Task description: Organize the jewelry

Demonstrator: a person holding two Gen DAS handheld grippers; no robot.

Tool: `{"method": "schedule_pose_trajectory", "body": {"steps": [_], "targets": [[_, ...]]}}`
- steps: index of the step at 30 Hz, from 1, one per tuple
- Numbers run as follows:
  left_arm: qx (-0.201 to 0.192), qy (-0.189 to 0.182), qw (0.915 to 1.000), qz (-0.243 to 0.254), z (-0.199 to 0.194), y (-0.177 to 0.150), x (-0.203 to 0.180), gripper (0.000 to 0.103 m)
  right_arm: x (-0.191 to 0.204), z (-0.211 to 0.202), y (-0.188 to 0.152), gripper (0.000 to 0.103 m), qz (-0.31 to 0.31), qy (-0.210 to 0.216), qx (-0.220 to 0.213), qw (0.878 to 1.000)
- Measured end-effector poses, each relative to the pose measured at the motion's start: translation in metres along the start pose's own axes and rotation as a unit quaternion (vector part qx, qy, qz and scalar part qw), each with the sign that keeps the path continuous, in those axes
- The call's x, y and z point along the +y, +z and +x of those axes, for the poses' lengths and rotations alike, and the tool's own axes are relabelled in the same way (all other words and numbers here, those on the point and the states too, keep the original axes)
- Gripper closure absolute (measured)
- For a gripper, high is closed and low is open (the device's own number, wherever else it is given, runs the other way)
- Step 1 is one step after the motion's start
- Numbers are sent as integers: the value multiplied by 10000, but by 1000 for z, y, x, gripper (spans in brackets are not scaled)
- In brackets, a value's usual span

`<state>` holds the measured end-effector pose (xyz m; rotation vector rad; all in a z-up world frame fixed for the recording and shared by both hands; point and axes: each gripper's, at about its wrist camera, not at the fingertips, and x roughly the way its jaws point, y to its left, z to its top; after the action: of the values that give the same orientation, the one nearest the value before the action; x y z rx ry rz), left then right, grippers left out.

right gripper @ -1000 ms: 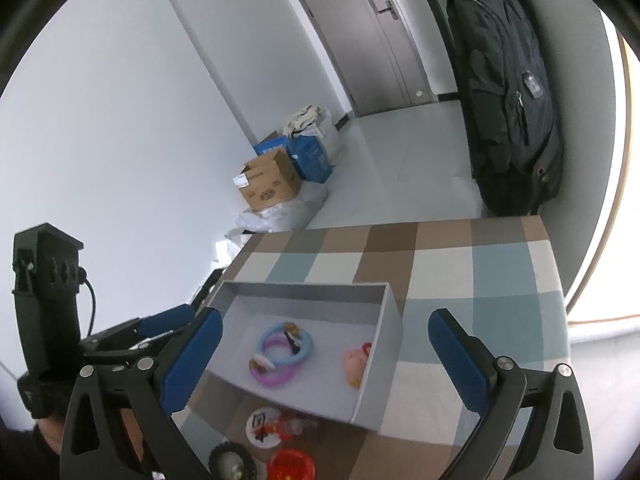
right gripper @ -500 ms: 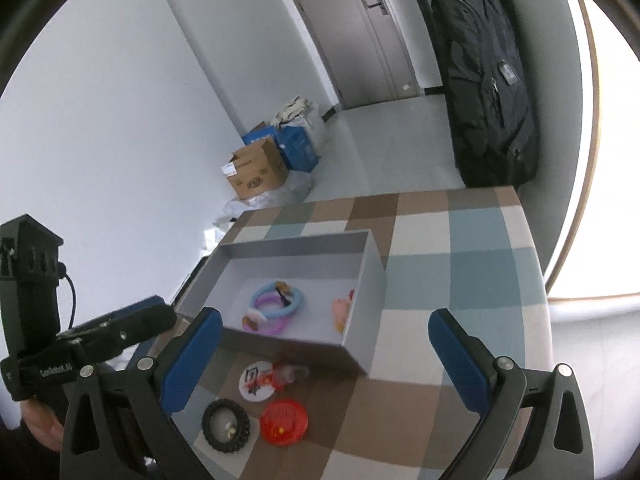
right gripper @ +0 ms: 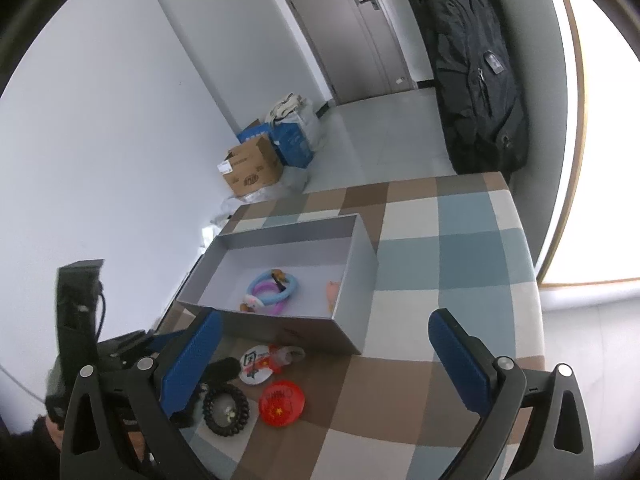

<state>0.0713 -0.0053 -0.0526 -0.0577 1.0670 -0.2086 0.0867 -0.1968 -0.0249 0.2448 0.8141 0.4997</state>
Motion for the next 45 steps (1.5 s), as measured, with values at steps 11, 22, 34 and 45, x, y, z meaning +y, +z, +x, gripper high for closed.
{"method": "schedule_pose_trajectory", "body": {"steps": [11,22,34,45], "targets": [[253,267,9978,557,8,-5,-20,23,-3,0,-1,0,51,23,66,10000],[368,412,9969,557,15,0,-13,42,-3,-1,-2,0,53,50,99,9999],[448,102,9961,750,13,1,-18,65,-2,-1,-5,0,7,10,155,9999],[333,-501,9976,329,-2,5,-8,65,-2,10,-16,0,-114,-102,522,9985]]}}
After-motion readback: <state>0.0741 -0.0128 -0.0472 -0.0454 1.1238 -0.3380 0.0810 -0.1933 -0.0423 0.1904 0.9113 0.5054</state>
